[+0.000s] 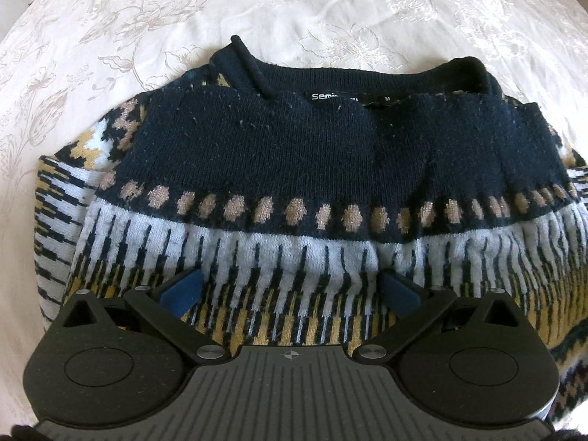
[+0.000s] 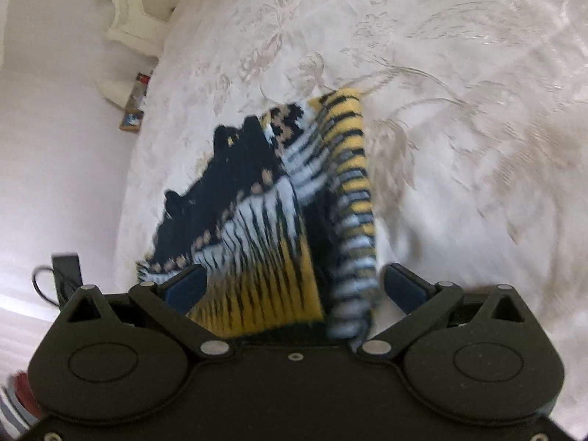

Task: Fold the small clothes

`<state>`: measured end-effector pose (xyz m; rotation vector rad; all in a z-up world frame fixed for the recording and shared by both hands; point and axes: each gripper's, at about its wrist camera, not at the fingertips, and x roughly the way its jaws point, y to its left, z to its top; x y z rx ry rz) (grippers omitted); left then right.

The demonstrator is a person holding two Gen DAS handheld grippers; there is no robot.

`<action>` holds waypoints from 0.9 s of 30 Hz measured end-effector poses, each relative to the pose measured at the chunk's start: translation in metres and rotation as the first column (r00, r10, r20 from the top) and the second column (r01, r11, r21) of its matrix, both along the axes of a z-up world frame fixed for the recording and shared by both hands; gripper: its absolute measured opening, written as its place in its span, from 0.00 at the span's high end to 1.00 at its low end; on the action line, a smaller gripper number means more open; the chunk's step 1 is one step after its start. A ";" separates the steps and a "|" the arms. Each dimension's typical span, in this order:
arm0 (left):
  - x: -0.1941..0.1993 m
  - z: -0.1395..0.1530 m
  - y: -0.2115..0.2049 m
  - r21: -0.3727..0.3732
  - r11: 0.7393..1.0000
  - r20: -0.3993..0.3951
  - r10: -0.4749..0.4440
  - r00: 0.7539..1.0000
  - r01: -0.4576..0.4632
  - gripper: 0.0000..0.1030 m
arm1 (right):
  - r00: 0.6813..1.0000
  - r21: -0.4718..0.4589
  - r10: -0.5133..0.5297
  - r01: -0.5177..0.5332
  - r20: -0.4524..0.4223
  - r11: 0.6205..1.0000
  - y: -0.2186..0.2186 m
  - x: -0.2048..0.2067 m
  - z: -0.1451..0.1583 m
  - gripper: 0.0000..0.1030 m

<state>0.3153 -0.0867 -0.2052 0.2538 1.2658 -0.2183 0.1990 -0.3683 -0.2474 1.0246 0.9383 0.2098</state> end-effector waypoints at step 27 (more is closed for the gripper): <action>0.038 0.014 -0.019 0.012 1.000 0.013 0.023 1.000 -0.023 0.06 | 0.999 0.088 0.022 -0.024 0.025 0.996 0.011 0.033 -0.010 0.00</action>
